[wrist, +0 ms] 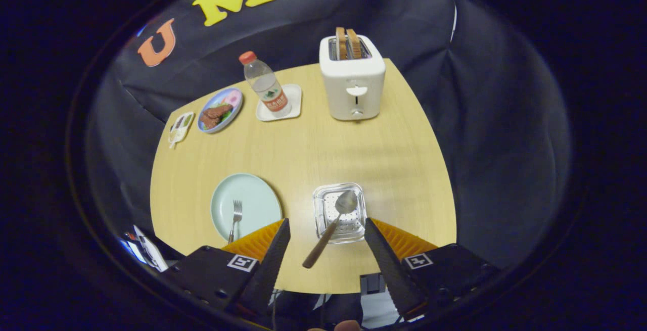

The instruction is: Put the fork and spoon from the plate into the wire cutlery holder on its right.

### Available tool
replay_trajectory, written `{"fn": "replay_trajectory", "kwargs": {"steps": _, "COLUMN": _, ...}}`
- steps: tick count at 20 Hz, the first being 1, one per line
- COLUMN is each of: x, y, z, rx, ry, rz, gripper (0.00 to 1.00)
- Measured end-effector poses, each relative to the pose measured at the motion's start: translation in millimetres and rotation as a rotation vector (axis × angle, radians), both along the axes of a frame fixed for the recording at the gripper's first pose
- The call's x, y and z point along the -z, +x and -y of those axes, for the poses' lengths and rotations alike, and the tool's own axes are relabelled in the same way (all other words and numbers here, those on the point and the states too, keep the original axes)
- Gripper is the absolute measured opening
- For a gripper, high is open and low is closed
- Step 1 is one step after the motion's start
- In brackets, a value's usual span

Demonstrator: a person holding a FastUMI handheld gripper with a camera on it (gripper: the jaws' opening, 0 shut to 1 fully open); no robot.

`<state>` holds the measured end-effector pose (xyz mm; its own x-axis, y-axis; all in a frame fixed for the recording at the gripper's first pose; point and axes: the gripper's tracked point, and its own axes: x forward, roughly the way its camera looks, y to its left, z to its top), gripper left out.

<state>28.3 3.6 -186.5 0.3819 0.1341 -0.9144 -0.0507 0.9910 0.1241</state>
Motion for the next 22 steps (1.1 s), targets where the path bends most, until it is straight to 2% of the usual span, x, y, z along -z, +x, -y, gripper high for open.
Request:
{"fn": "replay_trajectory", "kwargs": {"steps": 2, "x": -7.9, "y": -1.2, "z": -20.0, "rx": -0.015, "ry": 0.007, "rz": 0.111, "gripper": 0.96}}
{"fn": "replay_trajectory", "kwargs": {"steps": 5, "x": -12.7, "y": -15.9, "z": -61.3, "rx": -0.048, "ry": 0.017, "rz": 0.246, "gripper": 0.95}}
{"fn": "replay_trajectory", "kwargs": {"steps": 9, "x": 7.4, "y": -40.9, "z": -126.2, "rx": -0.116, "ry": 0.041, "rz": 0.350, "gripper": 0.95}}
{"fn": "replay_trajectory", "kwargs": {"steps": 14, "x": 69.1, "y": -67.7, "z": -183.3, "rx": -0.104, "ry": 0.037, "rz": 0.286, "gripper": 0.97}}
{"fn": "replay_trajectory", "kwargs": {"steps": 17, "x": 109.6, "y": -76.6, "z": -198.9, "rx": -0.124, "ry": -0.016, "rz": 0.228, "gripper": 0.97}}
{"fn": "replay_trajectory", "kwargs": {"steps": 22, "x": 138.5, "y": -76.3, "z": -215.2, "rx": -0.117, "ry": -0.048, "rz": 0.187, "gripper": 0.97}}
